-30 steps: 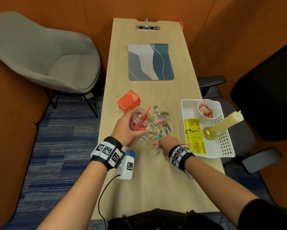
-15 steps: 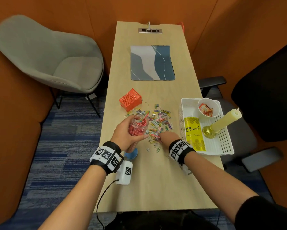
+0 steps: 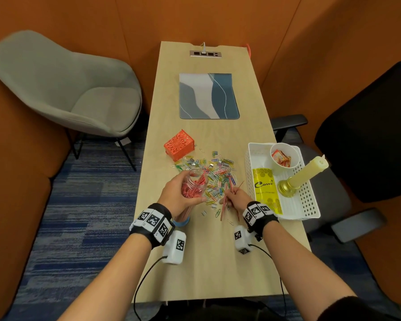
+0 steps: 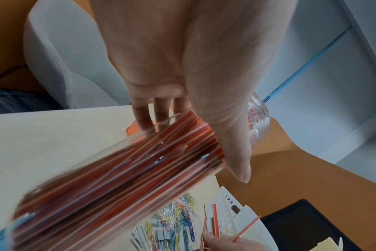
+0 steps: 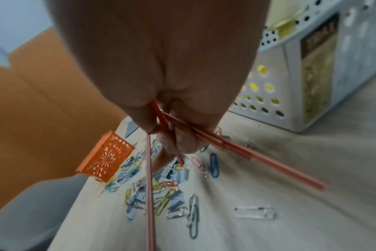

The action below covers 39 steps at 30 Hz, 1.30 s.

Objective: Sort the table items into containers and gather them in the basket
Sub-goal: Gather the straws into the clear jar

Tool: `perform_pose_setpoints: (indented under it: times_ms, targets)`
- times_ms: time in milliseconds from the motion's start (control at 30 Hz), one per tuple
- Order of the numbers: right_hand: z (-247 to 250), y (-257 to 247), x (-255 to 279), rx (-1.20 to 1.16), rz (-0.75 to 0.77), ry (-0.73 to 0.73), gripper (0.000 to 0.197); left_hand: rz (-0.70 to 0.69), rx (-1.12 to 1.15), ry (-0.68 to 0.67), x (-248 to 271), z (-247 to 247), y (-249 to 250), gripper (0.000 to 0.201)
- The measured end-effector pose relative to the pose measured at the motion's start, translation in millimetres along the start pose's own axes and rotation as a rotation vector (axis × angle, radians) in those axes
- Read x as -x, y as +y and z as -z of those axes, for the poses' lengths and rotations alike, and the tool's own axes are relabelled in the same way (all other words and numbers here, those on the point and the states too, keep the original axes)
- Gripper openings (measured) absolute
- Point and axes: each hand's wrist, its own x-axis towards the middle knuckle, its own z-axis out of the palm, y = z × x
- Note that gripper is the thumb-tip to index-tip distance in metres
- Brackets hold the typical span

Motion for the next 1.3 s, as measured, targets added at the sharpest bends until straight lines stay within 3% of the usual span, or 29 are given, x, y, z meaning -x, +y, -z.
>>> perform_pose_setpoints:
  times_ms: [67,133,233,333,533,767,1100,1300]
  targets:
    - [1.3,-12.0,6.2,-0.126,-0.008,0.006,0.024,0.009,-0.007,-0.013,1.6,-2.8,-2.5,0.073]
    - [7.8,-38.6,17.2,-0.257,0.049,0.024,0.009,0.013,-0.030,-0.032,2.0,-4.2,-4.5,0.074]
    - [28.6,-91.1,34.9,-0.546,0.210,0.035,0.031,0.019,-0.092,-0.060,1.5,-6.1,-5.1,0.077]
    - [42.7,-147.9,69.0,-0.796,0.416,0.007,0.018,0.017,-0.089,-0.065,-0.2,-10.0,0.3,0.078]
    - [22.0,-183.8,92.3,-0.569,0.571,0.277,0.054,-0.013,-0.060,-0.087,-8.3,-16.3,22.6,0.072]
    - [14.3,-179.4,91.3,-0.707,0.606,0.330,0.056,-0.018,-0.083,-0.092,-16.9,-12.2,37.1,0.075]
    - [-13.1,-132.5,67.4,-0.259,0.610,0.308,0.057,-0.071,-0.146,-0.059,-36.6,-8.4,47.7,0.078]
    - [10.3,-150.4,60.3,-0.338,0.532,0.436,0.063,-0.082,-0.184,-0.100,-45.8,-16.4,44.2,0.084]
